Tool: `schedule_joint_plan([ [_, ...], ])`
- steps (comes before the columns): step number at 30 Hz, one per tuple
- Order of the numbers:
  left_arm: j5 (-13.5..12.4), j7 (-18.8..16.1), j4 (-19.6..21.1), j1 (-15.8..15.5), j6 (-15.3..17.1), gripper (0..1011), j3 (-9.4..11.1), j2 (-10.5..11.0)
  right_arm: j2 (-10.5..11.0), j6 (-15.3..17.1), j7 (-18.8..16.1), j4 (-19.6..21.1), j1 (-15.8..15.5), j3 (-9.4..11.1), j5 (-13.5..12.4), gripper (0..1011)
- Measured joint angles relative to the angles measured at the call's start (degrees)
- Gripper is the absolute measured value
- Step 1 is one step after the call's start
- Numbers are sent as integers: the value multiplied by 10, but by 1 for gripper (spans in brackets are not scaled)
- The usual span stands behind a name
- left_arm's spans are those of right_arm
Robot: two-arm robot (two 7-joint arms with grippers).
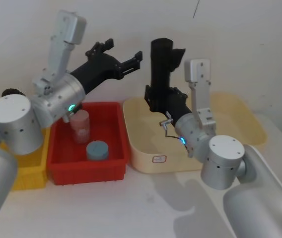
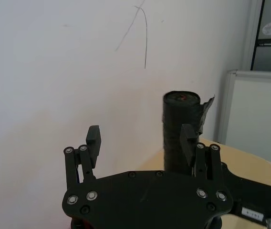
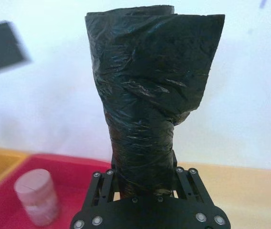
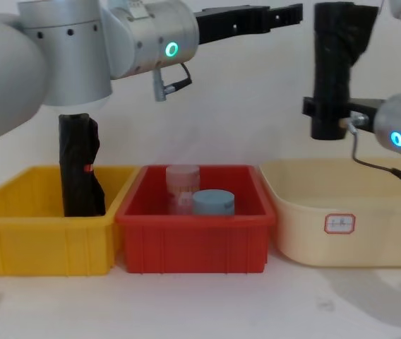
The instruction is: Pick up the garbage bag with the one hand and transfer it to the other hand.
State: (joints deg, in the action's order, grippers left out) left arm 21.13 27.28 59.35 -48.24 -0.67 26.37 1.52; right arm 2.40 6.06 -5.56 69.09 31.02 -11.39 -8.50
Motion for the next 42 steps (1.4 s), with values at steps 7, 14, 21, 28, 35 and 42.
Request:
schedule_joint_plan([
  [7,16,0,50,28,16,1001,-10,19,19,9,1,11,-14,12,7,529],
  [14,20,-20,91,51,30,1001,-18,36,35,18,-1,23,-28,16,17,529],
  [21,11,-54,114,66,44,1001,-24,47,49,26,-9,47,-46,16,26,529],
  [28,-4,-89,123,75,60,1001,-28,52,63,34,-20,71,-62,15,35,529],
  [35,-27,-139,126,82,84,1001,-35,55,71,39,-26,87,-71,13,41,688],
  [42,-50,-186,117,84,106,1001,-41,54,75,42,-30,95,-76,13,44,888],
])
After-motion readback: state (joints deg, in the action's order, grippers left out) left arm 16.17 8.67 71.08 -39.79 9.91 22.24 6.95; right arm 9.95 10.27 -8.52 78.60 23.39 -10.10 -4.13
